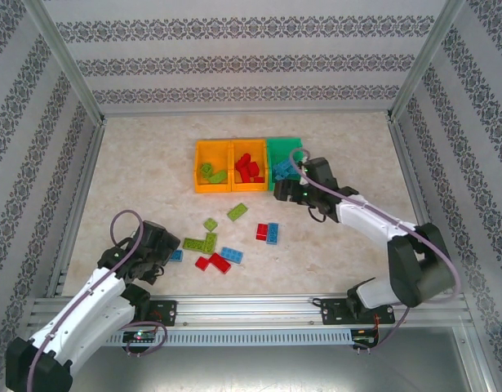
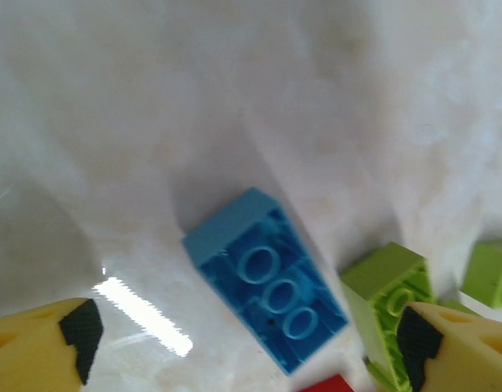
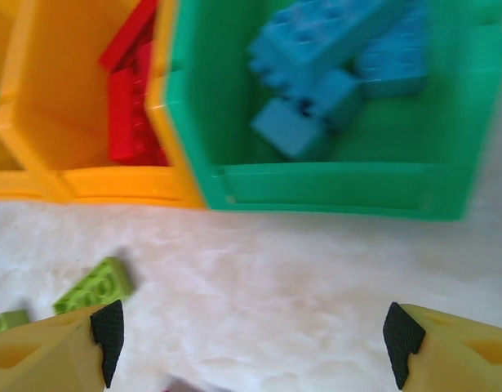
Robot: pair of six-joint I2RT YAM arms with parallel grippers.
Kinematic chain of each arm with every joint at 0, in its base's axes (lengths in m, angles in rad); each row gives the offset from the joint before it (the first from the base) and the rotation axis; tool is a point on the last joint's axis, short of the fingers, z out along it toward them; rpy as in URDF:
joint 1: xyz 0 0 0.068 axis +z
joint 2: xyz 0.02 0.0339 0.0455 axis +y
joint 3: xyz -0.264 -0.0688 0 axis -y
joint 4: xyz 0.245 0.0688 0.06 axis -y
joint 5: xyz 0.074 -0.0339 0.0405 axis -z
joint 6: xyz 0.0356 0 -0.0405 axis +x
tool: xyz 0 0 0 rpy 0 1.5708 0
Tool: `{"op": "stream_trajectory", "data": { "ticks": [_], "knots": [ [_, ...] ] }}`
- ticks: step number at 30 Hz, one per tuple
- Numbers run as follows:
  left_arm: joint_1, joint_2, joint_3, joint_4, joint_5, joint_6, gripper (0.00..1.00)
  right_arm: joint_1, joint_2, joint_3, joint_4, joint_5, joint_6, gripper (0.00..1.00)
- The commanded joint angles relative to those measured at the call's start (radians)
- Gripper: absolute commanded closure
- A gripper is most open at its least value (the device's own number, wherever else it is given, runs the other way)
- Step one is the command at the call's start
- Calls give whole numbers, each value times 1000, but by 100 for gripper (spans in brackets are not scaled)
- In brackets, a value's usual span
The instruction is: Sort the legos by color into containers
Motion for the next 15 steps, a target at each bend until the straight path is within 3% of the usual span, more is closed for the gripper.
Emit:
{"op": "stream_trajectory", "data": {
  "ticks": [1,15],
  "knots": [
    [-15,13,-22,21,-5,-112,10,-4,-38,-15,-2,8,-38,15],
    [-17,97,-73,161,-41,-129,24,-7,-81,-107,-44,25,-61,16]
  ]
}}
